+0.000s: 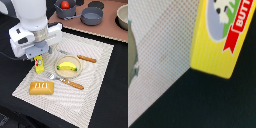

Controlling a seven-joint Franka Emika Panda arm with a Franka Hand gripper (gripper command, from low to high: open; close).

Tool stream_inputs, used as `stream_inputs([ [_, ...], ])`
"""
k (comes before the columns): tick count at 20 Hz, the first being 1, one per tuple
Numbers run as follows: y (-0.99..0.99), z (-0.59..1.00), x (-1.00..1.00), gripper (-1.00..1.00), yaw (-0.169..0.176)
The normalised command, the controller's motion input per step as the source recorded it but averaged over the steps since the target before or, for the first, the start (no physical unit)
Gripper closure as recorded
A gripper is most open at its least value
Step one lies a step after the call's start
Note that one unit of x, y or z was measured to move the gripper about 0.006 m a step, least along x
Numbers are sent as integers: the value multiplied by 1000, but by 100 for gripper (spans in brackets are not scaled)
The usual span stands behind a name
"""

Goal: Interact with the objects in diverse but meaningful ways.

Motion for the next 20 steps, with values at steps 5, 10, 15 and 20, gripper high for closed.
stream_inputs([
  [5, -219, -321, -67, -100, -42],
  [10, -197, -245, -34, 100, -33],
  [15, -164, -94, 0, 100, -32],
  [20, -162, -91, 0, 100, -24],
])
